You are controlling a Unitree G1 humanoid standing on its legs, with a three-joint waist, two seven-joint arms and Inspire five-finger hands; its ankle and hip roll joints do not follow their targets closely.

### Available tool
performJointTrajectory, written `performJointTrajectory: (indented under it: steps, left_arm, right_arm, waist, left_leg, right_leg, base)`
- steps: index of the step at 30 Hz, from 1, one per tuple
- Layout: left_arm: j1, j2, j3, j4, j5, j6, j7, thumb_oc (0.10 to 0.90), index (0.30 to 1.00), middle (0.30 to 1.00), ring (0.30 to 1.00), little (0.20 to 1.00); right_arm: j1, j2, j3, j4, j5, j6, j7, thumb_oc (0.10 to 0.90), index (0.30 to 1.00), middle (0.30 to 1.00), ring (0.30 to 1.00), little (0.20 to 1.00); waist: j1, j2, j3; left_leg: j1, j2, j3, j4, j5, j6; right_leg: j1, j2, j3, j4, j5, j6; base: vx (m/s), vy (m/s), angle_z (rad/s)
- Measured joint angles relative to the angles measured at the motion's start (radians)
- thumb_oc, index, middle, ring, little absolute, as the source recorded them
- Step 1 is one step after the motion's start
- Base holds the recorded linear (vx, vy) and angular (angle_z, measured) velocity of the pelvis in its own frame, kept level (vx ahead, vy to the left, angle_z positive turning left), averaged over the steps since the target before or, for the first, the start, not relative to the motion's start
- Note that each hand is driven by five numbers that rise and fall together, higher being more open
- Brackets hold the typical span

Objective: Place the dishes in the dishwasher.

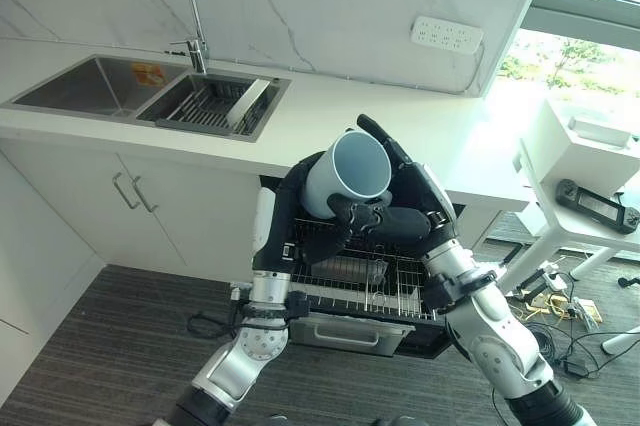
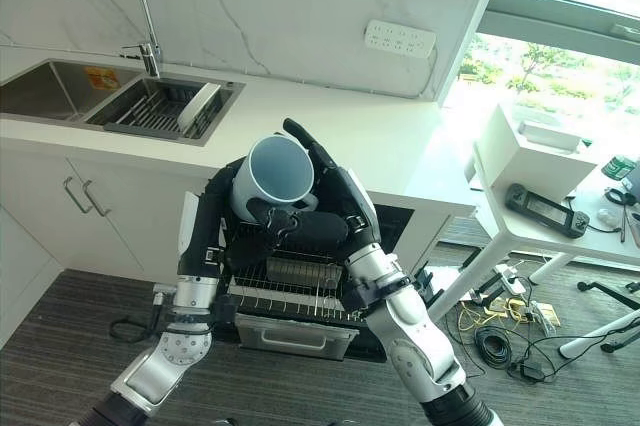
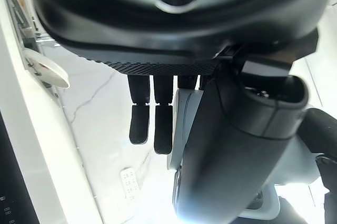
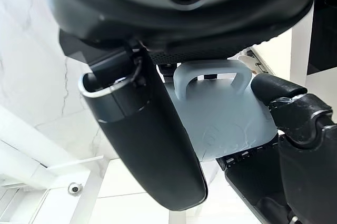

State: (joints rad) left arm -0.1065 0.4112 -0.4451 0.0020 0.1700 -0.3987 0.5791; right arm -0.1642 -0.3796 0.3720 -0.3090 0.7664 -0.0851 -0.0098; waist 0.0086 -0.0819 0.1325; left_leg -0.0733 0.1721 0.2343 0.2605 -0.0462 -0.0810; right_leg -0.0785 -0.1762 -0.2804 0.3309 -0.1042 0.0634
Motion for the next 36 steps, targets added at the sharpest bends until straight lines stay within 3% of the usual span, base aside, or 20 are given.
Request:
performJointTrajectory:
  steps: [1,3,21,22,23,24,29,36]
  left_arm:
    - [0.000,-0.001,-0.001,0.000,-0.002,0.000,0.000,0.400,0.300,0.300,0.300,0.300]
    - [0.000,0.000,-0.001,0.000,-0.002,0.000,-0.001,0.400,0.300,0.300,0.300,0.300]
    - [0.000,-0.003,-0.024,0.003,-0.004,-0.001,-0.019,0.400,0.300,0.300,0.300,0.300]
    - [0.000,-0.003,-0.024,0.003,-0.008,-0.001,-0.020,0.497,0.446,0.446,0.446,0.446]
    - [0.000,-0.003,-0.023,0.004,-0.008,-0.001,-0.024,0.773,0.860,0.860,0.860,0.860]
    - [0.000,-0.003,-0.023,0.006,-0.009,-0.001,-0.025,0.800,0.900,0.900,0.900,0.900]
    - [0.001,-0.002,-0.014,0.048,-0.018,0.023,-0.044,0.800,0.900,0.900,0.900,0.900]
    - [0.102,-0.001,0.180,0.156,-0.050,0.045,0.018,0.800,0.900,0.900,0.900,0.900]
  right_arm:
    - [-0.001,0.000,0.001,0.000,0.000,0.000,-0.004,0.574,0.561,0.561,0.561,0.561]
    - [-0.001,-0.003,0.002,0.000,-0.004,0.000,-0.004,0.400,0.300,0.300,0.300,0.300]
    - [-0.005,-0.018,-0.005,0.007,-0.098,-0.001,-0.066,0.400,0.300,0.300,0.300,0.300]
    - [-0.005,-0.018,-0.006,0.007,-0.101,-0.001,-0.066,0.400,0.300,0.300,0.300,0.300]
    - [-0.005,-0.018,-0.006,0.007,-0.110,-0.001,-0.068,0.400,0.300,0.300,0.300,0.300]
    - [-0.005,-0.019,-0.006,0.007,-0.125,-0.002,-0.071,0.400,0.300,0.300,0.300,0.300]
    - [-0.002,-0.040,-0.044,0.006,-0.197,-0.024,-0.074,0.400,0.300,0.300,0.300,0.300]
    - [0.094,-0.062,-0.212,-0.002,-0.213,-0.085,-0.066,0.400,0.300,0.300,0.300,0.300]
  waist:
    - [-0.001,0.001,0.000]
    - [-0.001,0.001,0.000]
    - [-0.003,0.009,0.006]
    - [-0.003,0.010,0.008]
    - [-0.003,0.012,0.010]
    - [-0.004,0.016,0.012]
    - [-0.006,0.029,0.021]
    - [-0.010,0.029,0.022]
  left_leg:
    - [0.000,0.000,0.000,-0.001,0.002,0.004]
    - [0.000,0.000,0.000,-0.003,0.003,0.004]
    - [0.000,-0.006,0.000,-0.009,0.001,0.007]
    - [0.000,-0.006,0.000,-0.009,0.001,0.007]
    - [0.000,-0.007,0.000,-0.009,0.001,0.007]
    - [0.000,-0.008,0.000,-0.010,0.001,0.007]
    - [0.004,-0.017,0.001,-0.019,0.002,0.009]
    - [0.007,-0.021,0.004,-0.024,0.004,0.008]
  right_leg:
    - [0.000,0.000,0.000,-0.002,0.000,0.000]
    - [0.000,0.000,-0.001,-0.002,-0.001,0.001]
    - [-0.001,-0.004,-0.002,-0.003,-0.005,0.007]
    - [-0.002,-0.004,-0.002,-0.004,-0.005,0.007]
    - [-0.002,-0.005,-0.002,-0.004,-0.005,0.007]
    - [-0.002,-0.005,-0.002,-0.004,-0.005,0.007]
    - [-0.002,-0.013,-0.001,-0.003,-0.007,0.012]
    - [-0.002,-0.016,0.000,-0.003,-0.009,0.012]
  base:
    - [0.00,0.000,0.00]
    - [0.00,0.000,0.00]
    - [-0.01,0.003,0.00]
    - [-0.03,0.018,0.00]
    - [0.00,0.000,0.00]
    - [-0.03,0.022,0.01]
    - [-0.01,0.016,0.00]
    - [-0.01,0.013,0.00]
